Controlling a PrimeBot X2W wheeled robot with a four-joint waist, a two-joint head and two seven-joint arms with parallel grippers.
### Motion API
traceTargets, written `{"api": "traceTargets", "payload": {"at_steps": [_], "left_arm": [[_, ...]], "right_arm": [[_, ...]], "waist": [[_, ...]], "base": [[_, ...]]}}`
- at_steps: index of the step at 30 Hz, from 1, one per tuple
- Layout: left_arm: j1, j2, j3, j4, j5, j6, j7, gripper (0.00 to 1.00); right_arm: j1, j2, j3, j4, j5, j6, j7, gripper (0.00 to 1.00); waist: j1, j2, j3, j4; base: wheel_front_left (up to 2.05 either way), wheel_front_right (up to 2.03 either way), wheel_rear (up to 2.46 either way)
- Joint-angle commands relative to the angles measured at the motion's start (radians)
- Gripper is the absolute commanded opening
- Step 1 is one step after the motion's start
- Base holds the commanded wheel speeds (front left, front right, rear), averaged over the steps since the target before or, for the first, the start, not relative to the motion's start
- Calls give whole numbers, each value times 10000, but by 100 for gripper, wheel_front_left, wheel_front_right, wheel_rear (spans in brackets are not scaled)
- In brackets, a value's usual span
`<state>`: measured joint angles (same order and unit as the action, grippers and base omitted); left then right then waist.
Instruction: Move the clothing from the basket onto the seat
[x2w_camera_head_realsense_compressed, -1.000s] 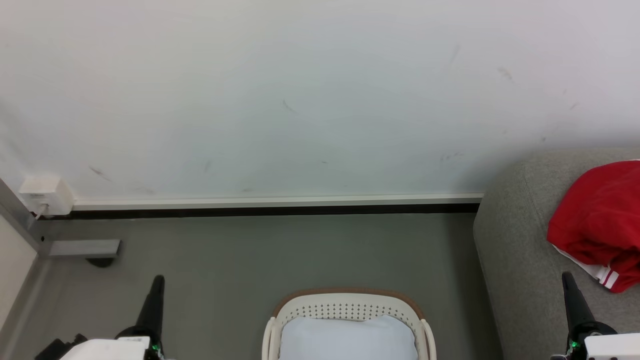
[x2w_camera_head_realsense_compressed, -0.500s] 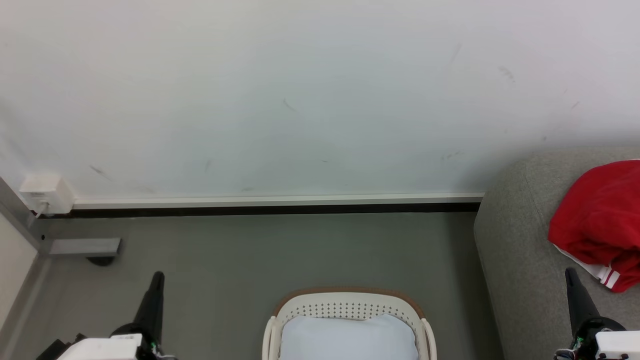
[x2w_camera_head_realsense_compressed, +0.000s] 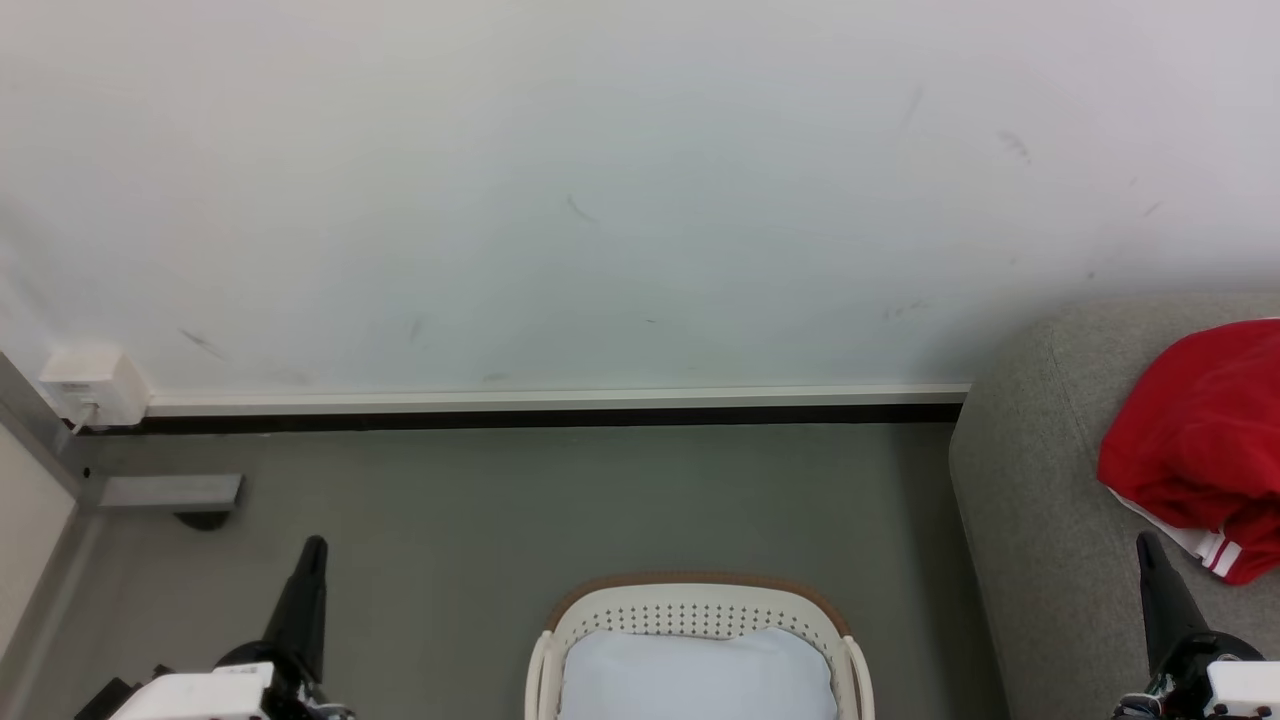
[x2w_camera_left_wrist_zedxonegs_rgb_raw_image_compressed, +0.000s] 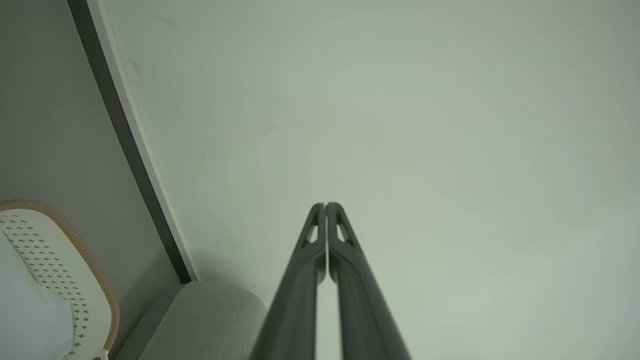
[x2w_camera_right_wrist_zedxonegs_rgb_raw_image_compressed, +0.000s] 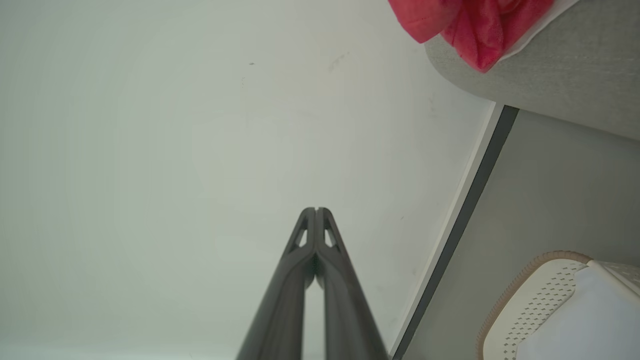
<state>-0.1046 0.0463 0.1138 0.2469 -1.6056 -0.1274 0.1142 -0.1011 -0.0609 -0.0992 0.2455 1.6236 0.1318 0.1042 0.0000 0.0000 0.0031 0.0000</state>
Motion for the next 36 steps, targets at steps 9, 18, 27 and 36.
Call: {"api": "traceTargets", "payload": {"at_steps": [9,18,27,36], "left_arm": [[-84,73,19,-32,-130,-60,40,0],[-84,73,18,-32,-131,-60,39,0],[-84,71,17,-32,-132,-60,38,0],[-83,71,17,-33,-132,-60,38,0]], "right_arm": [[-111,8,-45,-36,-3,-21,19,0],[-114,24,-64,-34,-27,-21,43,0],[-116,35,-79,-33,-39,-21,56,0],[-117,45,-92,-32,-55,-21,71,0]], "waist": [[0,0,0,0],[0,0,0,0],[0,0,0,0],[0,0,0,0]], "base": [[0,0,0],[0,0,0],[0,0,0],[0,0,0]]}}
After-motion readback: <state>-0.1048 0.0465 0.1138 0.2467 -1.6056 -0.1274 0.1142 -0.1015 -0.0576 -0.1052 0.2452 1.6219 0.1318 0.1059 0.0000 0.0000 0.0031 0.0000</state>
